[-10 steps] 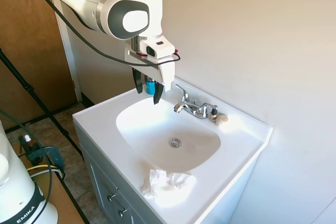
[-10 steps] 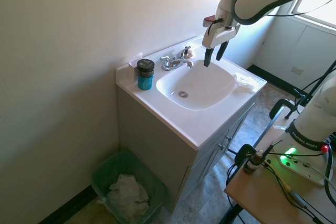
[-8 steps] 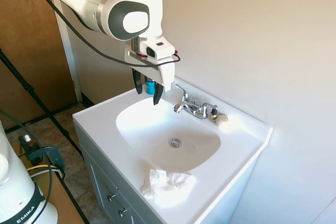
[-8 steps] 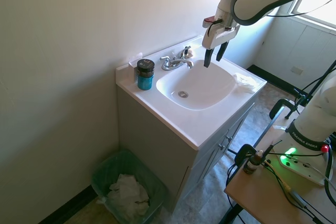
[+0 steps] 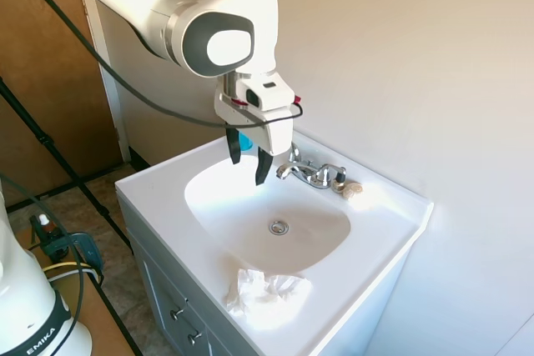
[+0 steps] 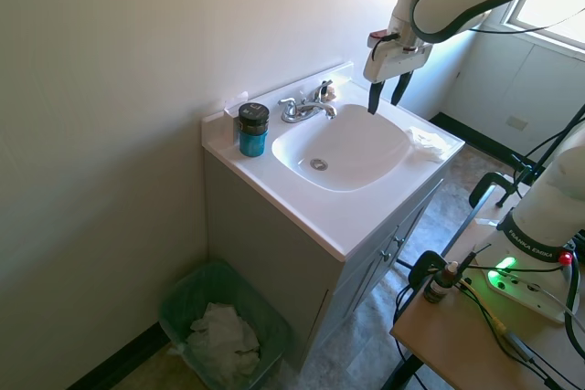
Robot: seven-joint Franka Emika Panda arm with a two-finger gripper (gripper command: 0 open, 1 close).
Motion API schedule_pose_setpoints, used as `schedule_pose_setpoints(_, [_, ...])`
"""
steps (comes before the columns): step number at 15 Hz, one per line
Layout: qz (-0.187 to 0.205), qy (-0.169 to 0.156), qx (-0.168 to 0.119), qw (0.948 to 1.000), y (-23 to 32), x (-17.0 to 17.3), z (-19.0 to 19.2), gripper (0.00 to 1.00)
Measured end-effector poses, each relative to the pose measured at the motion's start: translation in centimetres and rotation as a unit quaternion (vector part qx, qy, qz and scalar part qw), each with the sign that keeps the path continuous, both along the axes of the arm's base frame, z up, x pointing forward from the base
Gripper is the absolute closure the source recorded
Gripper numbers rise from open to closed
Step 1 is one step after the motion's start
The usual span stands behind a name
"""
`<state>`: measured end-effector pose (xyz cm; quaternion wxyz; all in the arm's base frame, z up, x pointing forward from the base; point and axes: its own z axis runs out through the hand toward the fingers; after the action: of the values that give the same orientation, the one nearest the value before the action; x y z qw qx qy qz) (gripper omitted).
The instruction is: Throw the tissue in the trash bin
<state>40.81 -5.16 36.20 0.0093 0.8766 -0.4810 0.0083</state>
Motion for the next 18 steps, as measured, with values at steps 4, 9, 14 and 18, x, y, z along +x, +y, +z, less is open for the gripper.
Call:
schedule_pose_setpoints(4, [-0.058, 0.000, 0.000, 0.9983, -5.0, -3.6, -1.9, 0.00])
schedule_pose_setpoints(9, [-0.114, 0.006, -0.009, 0.9935, -10.5, -6.2, -2.8, 0.00])
schedule_pose_setpoints(14, [-0.133, 0.028, -0.008, 0.9907, -14.2, -8.6, -4.4, 0.00])
schedule_pose_setpoints(18, [-0.127, 0.048, -0.004, 0.9907, -15.6, -9.3, -6.7, 0.00])
